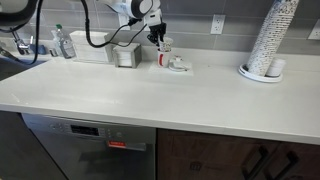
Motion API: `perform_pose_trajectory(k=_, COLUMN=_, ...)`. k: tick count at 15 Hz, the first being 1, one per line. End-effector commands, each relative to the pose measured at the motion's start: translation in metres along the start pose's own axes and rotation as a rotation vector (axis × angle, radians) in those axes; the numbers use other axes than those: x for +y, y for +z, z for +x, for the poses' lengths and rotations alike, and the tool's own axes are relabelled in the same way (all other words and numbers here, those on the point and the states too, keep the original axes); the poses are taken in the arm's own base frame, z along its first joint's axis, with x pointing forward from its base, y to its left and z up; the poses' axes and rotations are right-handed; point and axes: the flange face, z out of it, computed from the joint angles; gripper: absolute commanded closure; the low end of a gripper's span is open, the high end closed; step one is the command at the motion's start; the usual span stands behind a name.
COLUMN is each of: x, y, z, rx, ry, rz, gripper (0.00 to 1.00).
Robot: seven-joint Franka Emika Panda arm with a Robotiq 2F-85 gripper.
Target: Remove the coffee cup from the mug and put it on the left side of the counter then move the mug forwards
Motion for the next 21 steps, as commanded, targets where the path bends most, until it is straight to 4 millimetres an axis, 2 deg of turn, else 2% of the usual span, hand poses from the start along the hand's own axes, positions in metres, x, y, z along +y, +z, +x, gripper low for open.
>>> perform_pose_trajectory(k=1, x=-0.003, y=0.009, z=0.001, rx=-0.002, ry=0.014, rz=0.009, gripper=0.64)
perform_pose_trajectory(k=2, x=-0.003, y=0.01, z=0.001, rx=-0.002, ry=0.015, rz=0.011, gripper=0.83)
perform_pose_trajectory(k=4, x=-0.004, y=0.008, z=0.0, rx=0.005, ry=0.012, rz=0.014, gripper=0.91)
perform_pose_trajectory(k=5, x=-0.005, y=0.006, z=0.0, rx=0.007, ry=0.012, rz=0.014, gripper=1.0)
perform_pose_trajectory(k=13, x=-0.017, y=-0.026, z=-0.002, rx=0.031, ry=0.013, rz=0.042, gripper=0.99)
perform_pose_trajectory(k=21, x=-0.024, y=-0.076, z=0.001, rx=0.029, ry=0.001, rz=0.03, gripper=0.99)
